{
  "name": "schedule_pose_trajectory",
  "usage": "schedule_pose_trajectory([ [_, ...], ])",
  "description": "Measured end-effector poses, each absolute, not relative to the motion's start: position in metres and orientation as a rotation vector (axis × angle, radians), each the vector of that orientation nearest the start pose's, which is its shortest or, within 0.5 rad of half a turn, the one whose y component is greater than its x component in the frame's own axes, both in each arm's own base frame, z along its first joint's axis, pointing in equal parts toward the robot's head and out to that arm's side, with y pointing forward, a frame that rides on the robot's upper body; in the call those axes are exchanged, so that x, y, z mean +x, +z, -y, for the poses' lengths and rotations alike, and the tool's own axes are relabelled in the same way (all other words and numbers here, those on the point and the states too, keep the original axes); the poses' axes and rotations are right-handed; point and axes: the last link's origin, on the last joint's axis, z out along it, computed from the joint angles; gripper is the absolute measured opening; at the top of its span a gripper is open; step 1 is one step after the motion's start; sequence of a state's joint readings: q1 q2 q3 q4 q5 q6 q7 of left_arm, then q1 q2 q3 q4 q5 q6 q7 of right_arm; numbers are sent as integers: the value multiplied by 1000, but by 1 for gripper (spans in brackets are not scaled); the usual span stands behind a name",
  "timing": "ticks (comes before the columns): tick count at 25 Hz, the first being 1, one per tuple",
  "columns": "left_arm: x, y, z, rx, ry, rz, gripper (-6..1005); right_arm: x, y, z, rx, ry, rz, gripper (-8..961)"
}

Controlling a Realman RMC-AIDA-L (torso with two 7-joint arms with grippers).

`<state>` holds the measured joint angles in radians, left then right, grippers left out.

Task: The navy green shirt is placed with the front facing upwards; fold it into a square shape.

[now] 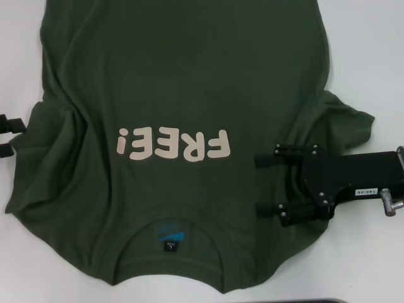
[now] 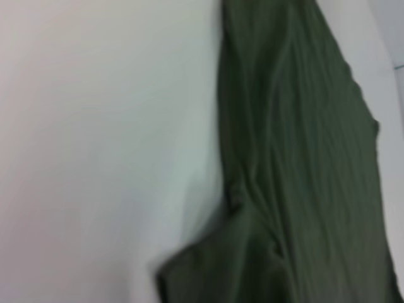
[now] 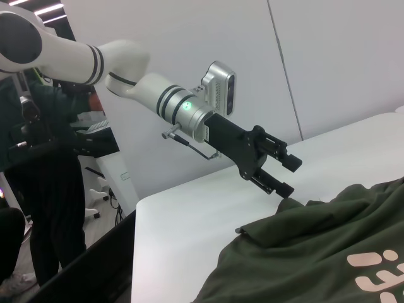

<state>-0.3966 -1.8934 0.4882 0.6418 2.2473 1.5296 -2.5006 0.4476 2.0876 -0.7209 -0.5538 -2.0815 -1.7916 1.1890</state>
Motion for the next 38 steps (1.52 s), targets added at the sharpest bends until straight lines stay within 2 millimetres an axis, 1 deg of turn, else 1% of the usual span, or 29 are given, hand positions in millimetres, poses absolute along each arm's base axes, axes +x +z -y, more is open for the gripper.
schedule_pose_trajectory([
  [6, -378, 85, -292, 2110, 644, -2636, 721, 274, -26, -260, -2985, 827, -533, 944],
  [20, -378, 80, -295, 2101, 634, -2644, 721, 274, -26, -260, -2983, 825, -536, 944],
  [27, -381, 75, -292, 2083, 558, -2668, 718, 274, -26, -260, -2980, 827, -537, 944],
  [33, -377, 70, -295, 2073, 553, -2649, 703, 274, -26, -260, -2980, 826, -537, 944],
  [38, -372, 61, -299, 2073, 549, -2626, 691, 275, -26, -260, -2982, 824, -538, 944],
])
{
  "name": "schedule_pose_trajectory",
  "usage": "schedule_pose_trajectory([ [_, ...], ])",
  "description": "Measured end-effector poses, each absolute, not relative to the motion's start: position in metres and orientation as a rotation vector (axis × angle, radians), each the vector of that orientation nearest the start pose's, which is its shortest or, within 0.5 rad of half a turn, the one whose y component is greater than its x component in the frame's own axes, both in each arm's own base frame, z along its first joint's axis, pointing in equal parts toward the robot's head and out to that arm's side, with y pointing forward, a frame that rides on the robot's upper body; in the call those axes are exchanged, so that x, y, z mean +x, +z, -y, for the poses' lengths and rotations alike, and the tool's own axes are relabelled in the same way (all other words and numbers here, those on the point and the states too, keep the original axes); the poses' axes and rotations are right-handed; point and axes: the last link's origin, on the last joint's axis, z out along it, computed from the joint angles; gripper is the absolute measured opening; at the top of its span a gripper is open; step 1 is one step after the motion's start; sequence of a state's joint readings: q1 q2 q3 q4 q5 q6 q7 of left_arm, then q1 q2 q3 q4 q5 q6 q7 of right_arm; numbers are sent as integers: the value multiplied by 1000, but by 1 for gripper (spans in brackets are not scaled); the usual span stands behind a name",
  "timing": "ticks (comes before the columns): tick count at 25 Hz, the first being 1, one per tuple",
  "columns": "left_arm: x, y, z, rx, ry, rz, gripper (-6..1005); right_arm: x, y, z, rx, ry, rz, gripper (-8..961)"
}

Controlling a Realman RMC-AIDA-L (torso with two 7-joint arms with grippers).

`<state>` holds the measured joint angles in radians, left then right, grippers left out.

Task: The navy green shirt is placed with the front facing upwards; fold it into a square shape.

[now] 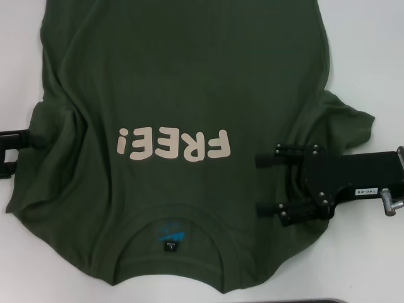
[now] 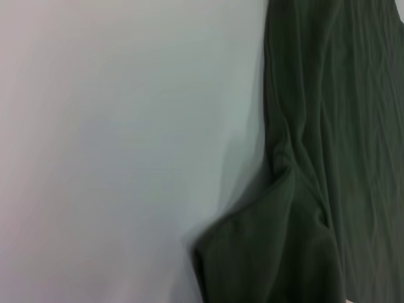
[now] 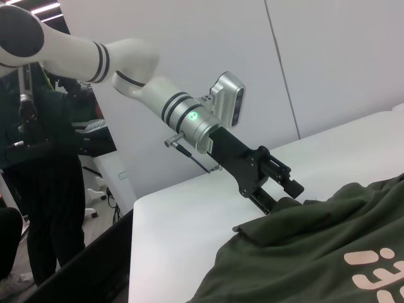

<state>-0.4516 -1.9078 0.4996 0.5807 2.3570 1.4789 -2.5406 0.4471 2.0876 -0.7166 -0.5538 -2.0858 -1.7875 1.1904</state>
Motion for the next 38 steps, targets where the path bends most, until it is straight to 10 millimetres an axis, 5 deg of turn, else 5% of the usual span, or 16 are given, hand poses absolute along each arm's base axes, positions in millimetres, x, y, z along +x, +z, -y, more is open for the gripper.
schedule_pose_trajectory([
  [12, -366, 58, -307, 2076, 512, -2630, 662, 276, -26, -258, -2983, 821, -544, 945],
  [17, -362, 59, -305, 2109, 458, -2592, 438, 276, -26, -259, -2978, 822, -545, 945],
  [30, -360, 68, -305, 2145, 430, -2552, 210, 274, -25, -260, -2981, 829, -536, 944],
  [34, -363, 75, -305, 2141, 464, -2570, 16, 274, -25, -260, -2982, 829, -534, 944],
  [38, -367, 87, -307, 2131, 549, -2609, 6, 274, -25, -260, -2983, 829, -534, 945],
])
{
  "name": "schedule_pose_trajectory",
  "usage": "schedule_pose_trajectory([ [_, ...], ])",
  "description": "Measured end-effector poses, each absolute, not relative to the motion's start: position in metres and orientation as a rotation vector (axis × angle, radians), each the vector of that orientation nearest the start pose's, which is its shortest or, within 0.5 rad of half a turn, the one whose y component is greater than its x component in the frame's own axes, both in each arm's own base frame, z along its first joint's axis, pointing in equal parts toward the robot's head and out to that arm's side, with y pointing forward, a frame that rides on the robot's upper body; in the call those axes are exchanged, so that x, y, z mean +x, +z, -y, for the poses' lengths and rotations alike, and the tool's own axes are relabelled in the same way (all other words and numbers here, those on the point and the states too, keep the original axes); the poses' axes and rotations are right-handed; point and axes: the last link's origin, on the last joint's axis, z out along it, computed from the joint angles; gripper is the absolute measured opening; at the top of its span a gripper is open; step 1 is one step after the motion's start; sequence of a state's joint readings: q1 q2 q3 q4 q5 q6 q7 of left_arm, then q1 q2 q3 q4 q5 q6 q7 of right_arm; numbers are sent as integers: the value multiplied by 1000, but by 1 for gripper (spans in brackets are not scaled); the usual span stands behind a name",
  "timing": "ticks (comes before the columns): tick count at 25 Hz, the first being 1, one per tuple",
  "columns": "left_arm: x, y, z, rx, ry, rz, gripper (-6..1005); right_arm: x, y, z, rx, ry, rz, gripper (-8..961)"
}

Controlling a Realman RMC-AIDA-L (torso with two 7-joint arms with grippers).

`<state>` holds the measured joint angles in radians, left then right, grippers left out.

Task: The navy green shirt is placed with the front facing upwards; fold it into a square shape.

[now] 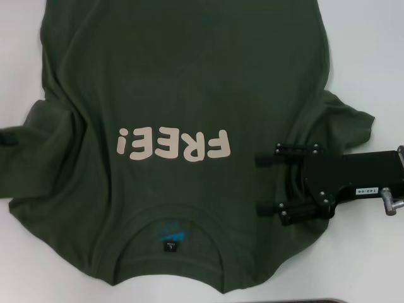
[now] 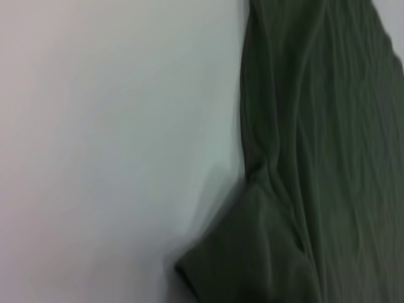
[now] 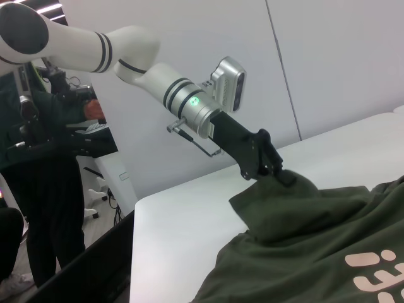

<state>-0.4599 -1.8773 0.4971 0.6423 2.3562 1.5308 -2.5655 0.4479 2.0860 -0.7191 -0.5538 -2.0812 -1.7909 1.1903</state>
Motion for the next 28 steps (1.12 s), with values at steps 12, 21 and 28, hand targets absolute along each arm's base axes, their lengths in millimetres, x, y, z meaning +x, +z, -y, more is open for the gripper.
schedule_pose_trajectory([
  [12, -384, 122, -299, 2081, 731, -2744, 15, 274, -25, -260, -2984, 830, -534, 944],
  [21, -389, 135, -298, 2048, 875, -2771, 25, 273, -26, -261, -2986, 829, -530, 945],
  [28, -393, 150, -296, 2026, 981, -2812, 32, 273, -26, -260, -2989, 832, -533, 945],
])
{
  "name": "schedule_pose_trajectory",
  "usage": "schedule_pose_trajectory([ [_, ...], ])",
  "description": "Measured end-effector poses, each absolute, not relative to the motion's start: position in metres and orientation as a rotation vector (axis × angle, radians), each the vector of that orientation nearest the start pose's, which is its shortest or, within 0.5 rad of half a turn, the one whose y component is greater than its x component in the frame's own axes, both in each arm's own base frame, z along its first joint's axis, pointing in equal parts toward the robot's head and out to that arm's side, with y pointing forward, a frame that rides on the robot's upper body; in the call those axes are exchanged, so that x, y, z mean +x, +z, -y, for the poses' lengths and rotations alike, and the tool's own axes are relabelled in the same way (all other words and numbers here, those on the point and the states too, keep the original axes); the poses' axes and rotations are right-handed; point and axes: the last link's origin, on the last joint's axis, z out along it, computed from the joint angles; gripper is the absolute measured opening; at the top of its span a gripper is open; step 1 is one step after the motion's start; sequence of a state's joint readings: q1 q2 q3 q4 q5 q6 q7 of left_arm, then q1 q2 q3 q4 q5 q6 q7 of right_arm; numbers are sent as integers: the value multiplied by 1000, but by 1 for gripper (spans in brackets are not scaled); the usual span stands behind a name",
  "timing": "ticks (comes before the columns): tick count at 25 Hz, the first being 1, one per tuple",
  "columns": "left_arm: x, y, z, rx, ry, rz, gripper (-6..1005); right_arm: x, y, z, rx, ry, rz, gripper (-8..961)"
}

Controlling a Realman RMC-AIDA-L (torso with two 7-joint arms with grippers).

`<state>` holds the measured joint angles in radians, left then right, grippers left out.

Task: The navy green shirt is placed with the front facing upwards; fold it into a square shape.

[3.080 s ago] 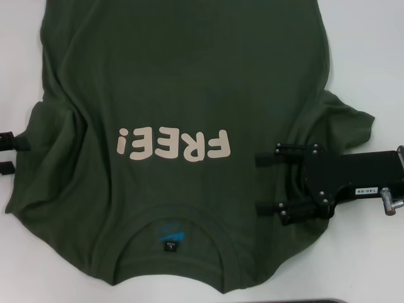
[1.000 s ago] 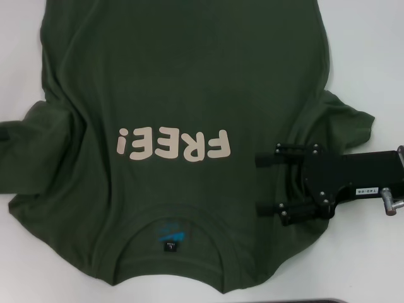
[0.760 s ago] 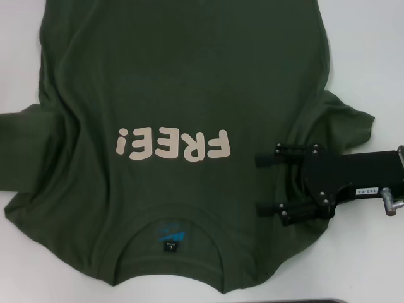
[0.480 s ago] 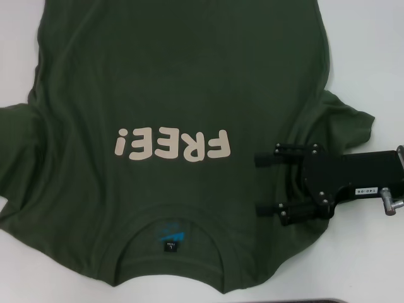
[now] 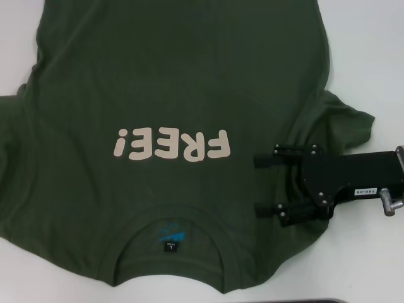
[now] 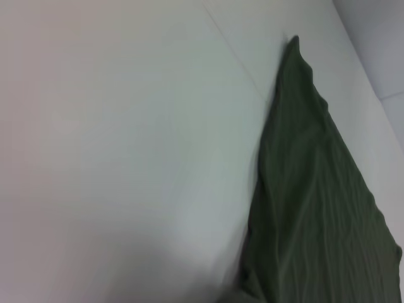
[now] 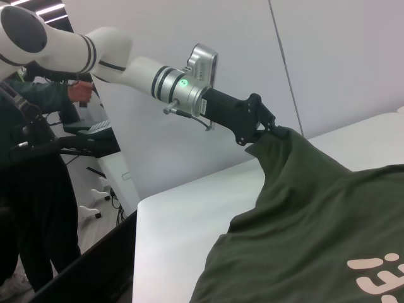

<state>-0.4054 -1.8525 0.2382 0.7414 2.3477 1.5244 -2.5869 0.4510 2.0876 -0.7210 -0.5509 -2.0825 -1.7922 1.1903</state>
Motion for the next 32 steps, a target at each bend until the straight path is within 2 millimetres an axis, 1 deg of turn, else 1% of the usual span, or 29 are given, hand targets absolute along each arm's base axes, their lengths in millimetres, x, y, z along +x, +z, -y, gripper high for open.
schedule_pose_trajectory([
  [3, -392, 150, -294, 2027, 981, -2801, 35, 273, -27, -260, -2989, 833, -534, 944],
  [6, -387, 147, -295, 2040, 957, -2762, 38, 271, -27, -262, -2990, 832, -543, 945],
  [10, -375, 142, -296, 2039, 944, -2670, 43, 271, -26, -263, -2992, 827, -553, 945],
  [13, -361, 134, -300, 2018, 964, -2569, 46, 270, -26, -264, -2993, 824, -552, 945],
  [17, -348, 114, -306, 1975, 973, -2499, 50, 270, -26, -264, -2995, 823, -549, 944],
  [22, -334, 80, -313, 1955, 968, -2446, 56, 270, -27, -264, -2995, 823, -549, 944],
  [27, -325, 51, -320, 1945, 937, -2447, 61, 270, -27, -264, -2997, 822, -550, 944],
  [30, -323, 37, -324, 1933, 911, -2462, 64, 270, -27, -264, -2997, 822, -550, 944],
  [32, -321, 31, -326, 1933, 905, -2454, 66, 270, -27, -264, -2996, 822, -550, 945],
])
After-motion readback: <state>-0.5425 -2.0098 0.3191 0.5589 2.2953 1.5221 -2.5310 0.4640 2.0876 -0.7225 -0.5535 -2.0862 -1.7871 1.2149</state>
